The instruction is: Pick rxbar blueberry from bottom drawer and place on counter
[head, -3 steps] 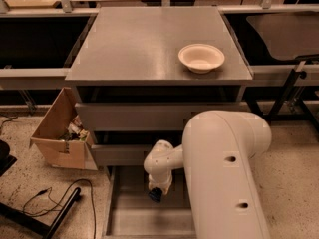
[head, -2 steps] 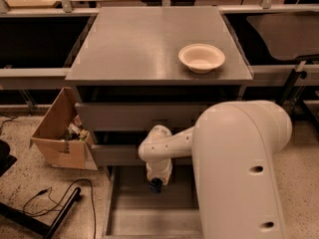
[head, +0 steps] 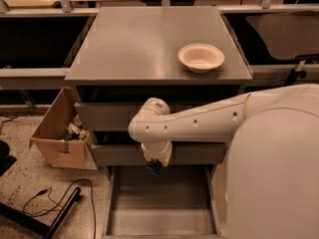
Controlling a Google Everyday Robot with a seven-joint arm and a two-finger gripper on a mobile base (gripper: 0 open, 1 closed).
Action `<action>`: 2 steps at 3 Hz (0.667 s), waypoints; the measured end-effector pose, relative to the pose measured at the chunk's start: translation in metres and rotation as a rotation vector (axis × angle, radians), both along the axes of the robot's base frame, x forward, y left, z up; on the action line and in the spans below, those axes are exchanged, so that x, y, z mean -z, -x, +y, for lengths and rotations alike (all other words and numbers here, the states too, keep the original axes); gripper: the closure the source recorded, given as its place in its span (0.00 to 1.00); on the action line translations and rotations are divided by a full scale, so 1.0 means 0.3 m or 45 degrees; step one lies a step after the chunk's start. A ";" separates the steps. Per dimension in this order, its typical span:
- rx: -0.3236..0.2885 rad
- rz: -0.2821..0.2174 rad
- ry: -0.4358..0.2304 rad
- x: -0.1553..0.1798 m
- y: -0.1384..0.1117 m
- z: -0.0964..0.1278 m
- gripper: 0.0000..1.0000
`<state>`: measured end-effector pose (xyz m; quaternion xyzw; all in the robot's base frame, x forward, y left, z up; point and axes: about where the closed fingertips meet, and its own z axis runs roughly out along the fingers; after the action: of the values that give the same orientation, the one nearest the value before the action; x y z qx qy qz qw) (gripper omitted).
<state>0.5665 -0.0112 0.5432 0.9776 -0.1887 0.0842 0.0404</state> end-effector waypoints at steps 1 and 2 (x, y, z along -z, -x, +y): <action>0.118 -0.038 0.040 -0.145 -0.019 -0.027 1.00; 0.130 -0.032 0.056 -0.150 -0.014 -0.041 1.00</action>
Offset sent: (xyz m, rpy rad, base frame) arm 0.0048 -0.0065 0.0389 -0.0267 -0.0272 -0.0794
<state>0.5708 -0.0233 0.5882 0.9644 -0.2370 0.0986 0.0638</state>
